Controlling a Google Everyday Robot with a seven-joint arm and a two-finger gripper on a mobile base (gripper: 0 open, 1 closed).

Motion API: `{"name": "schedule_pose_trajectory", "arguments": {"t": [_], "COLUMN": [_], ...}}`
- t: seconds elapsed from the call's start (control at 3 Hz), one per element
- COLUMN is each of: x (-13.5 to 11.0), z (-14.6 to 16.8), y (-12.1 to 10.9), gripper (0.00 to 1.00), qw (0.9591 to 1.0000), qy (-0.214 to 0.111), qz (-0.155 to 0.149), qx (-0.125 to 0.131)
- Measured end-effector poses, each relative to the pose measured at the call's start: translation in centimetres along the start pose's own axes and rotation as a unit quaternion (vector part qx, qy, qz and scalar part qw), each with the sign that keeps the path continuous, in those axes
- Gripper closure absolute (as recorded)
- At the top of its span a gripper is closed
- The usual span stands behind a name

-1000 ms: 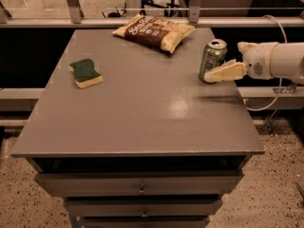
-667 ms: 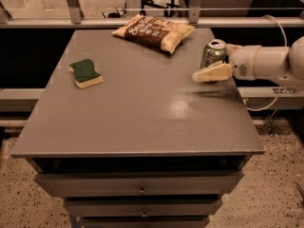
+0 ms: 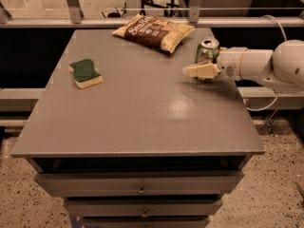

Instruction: Move green can near sponge

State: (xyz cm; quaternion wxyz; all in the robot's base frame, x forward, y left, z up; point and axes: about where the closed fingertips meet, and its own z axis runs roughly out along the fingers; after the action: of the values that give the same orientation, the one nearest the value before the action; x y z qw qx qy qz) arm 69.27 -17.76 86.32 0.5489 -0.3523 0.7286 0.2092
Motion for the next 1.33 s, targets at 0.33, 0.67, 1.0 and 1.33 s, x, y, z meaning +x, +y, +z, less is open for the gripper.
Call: {"name": "schedule_pose_trajectory", "arguments": {"t": [0.33, 0.67, 1.0, 1.33], "x": [-2.5, -2.3, -2.3, -3.9], "z": [-0.5, -0.1, -0.1, 4.7], "y": [0.8, 0.9, 0.9, 3.6], "gripper": [0.79, 1.00, 1.00, 1.00], "qw": [0.9991, 0.9993, 0.9993, 0.9972], "qy": [-0.032, -0.029, -0.029, -0.049], "qz": [-0.026, -0.023, -0.023, -0.019], "qx": [-0.003, -0.005, -0.005, -0.052]}}
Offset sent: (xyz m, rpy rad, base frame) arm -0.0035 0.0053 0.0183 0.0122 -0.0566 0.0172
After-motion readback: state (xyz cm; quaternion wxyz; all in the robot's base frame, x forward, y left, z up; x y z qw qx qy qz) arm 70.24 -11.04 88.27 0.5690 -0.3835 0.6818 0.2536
